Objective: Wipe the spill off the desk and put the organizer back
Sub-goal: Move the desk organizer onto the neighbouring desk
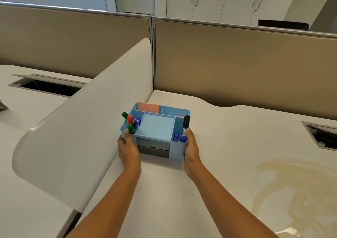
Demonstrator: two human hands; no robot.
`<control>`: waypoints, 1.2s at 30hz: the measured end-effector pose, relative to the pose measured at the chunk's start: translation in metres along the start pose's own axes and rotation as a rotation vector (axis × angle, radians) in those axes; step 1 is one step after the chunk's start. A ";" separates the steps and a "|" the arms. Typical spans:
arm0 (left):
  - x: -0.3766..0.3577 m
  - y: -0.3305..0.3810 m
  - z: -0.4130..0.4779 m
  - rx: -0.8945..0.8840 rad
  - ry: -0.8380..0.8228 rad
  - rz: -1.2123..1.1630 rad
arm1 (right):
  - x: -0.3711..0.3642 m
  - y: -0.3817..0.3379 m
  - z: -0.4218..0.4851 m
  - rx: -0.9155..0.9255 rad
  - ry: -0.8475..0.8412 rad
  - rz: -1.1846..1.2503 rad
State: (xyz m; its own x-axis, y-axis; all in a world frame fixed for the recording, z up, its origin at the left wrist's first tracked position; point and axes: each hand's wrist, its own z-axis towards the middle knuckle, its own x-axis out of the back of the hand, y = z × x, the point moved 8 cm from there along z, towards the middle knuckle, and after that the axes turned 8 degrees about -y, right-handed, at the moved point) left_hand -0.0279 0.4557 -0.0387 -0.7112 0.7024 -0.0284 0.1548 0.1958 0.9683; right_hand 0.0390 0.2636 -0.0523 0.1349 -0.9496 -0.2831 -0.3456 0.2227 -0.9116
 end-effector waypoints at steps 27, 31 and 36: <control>-0.041 0.021 -0.074 -0.842 -0.273 0.981 | -0.004 -0.065 -0.032 0.356 0.017 -0.815; -0.040 0.026 -0.076 -0.847 -0.268 1.066 | -0.004 -0.065 -0.031 0.357 0.019 -0.825; -0.040 0.030 -0.076 -0.844 -0.254 1.087 | -0.005 -0.062 -0.028 0.351 0.021 -0.805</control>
State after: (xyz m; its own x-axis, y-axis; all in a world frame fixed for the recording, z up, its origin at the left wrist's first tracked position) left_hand -0.0475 0.3814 0.0103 -0.3469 0.3558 0.8678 0.0223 -0.9219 0.3869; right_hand 0.0341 0.2481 0.0140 0.1964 -0.8504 0.4880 0.1535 -0.4649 -0.8719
